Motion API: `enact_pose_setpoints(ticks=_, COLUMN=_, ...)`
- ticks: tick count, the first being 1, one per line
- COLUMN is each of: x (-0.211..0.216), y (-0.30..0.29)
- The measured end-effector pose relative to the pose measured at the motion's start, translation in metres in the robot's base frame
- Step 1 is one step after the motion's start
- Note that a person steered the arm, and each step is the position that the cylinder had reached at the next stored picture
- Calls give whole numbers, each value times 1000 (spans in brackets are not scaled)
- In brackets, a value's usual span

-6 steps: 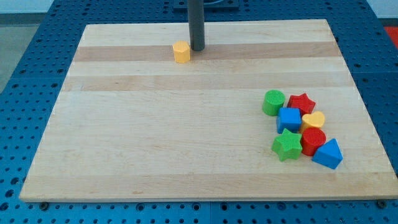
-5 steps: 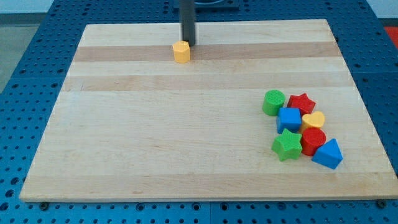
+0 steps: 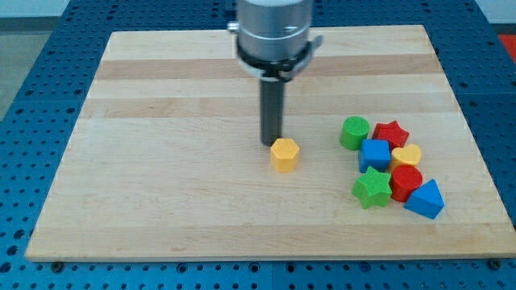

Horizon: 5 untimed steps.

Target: Push the hexagon into the cube

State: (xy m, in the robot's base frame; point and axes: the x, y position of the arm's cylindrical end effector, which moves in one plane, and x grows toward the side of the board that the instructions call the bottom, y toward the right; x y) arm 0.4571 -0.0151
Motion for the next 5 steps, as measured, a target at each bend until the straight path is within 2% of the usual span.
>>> enact_pose_setpoints(ticks=1, x=31, y=-10)
enact_pose_setpoints(ticks=3, x=66, y=93)
enact_pose_setpoints(ticks=4, x=67, y=36)
enact_pose_setpoints(ticks=5, x=42, y=7)
